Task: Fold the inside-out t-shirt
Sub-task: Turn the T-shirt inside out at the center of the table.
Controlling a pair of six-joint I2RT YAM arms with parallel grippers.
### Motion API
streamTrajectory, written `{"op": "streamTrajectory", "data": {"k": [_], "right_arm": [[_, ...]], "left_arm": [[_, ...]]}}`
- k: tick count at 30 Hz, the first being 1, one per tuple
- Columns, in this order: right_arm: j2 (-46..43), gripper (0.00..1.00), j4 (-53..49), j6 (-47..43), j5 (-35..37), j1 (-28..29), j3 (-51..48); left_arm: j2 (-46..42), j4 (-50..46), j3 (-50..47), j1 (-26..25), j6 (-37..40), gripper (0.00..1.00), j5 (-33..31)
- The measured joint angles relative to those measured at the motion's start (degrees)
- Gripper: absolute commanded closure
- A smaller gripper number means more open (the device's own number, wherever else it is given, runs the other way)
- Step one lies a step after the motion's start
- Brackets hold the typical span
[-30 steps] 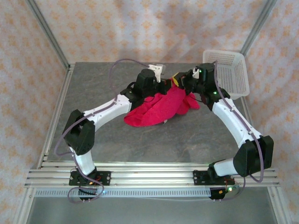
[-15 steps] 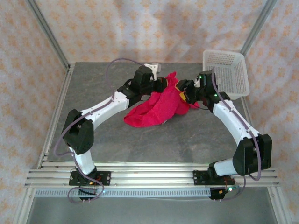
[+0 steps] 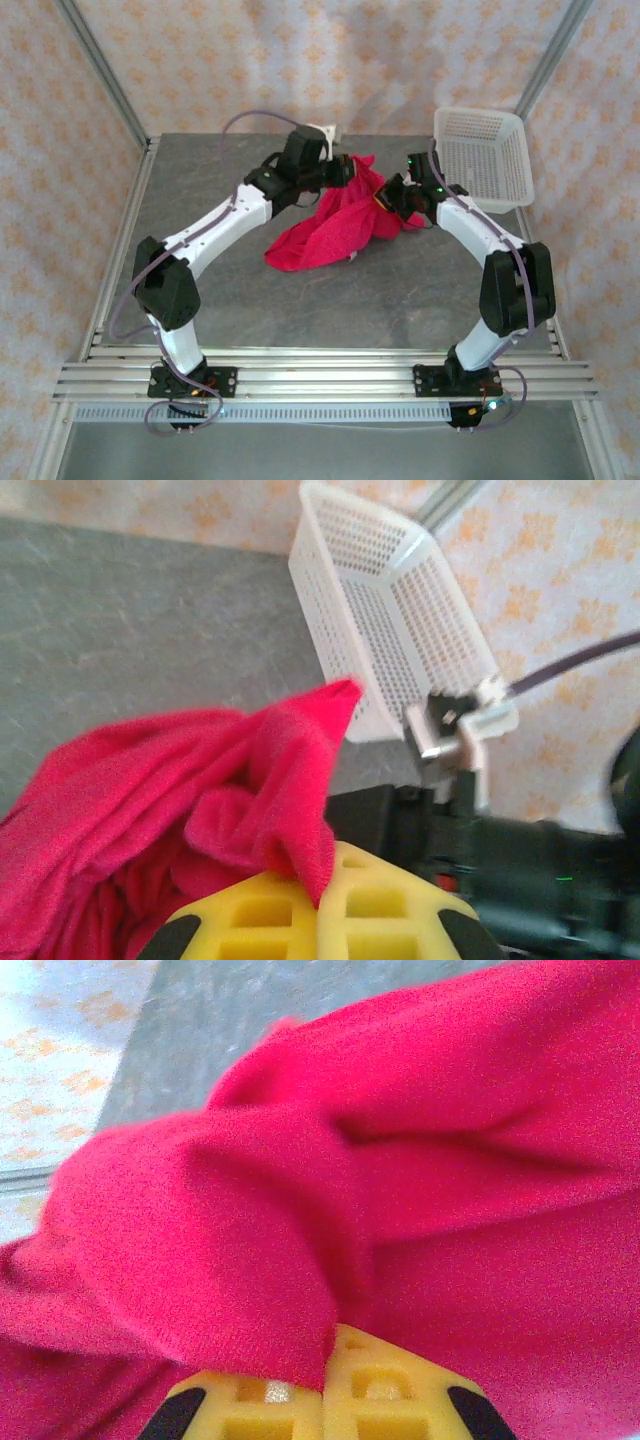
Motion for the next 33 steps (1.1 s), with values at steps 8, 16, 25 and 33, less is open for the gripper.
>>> {"op": "streamTrajectory", "data": {"k": [8,16,25,33], "right_arm": [[-7.2,1.0,3.0,-4.0,2.0,-7.0,-15.3],[-7.5,0.85,0.6,-7.6,5.1,-5.5,-16.3],[-17.7,0.38,-9.0,-9.6,14.2,3.3,-8.8],[-22.2,0.33,9.6,-1.6,5.9,10.8,-13.0]], "left_arm": [[-4.3,-12.6,7.3,7.5,-2.6,1.0,0.4],[-9.0,-13.5,3.4,6.7,-6.1,1.0,4.0],[-9.1,-12.2,7.5,7.0,-8.7,1.0,1.4],[-7.2,-11.1,10.4,0.8,-12.1,1.0,-3.0]]}}
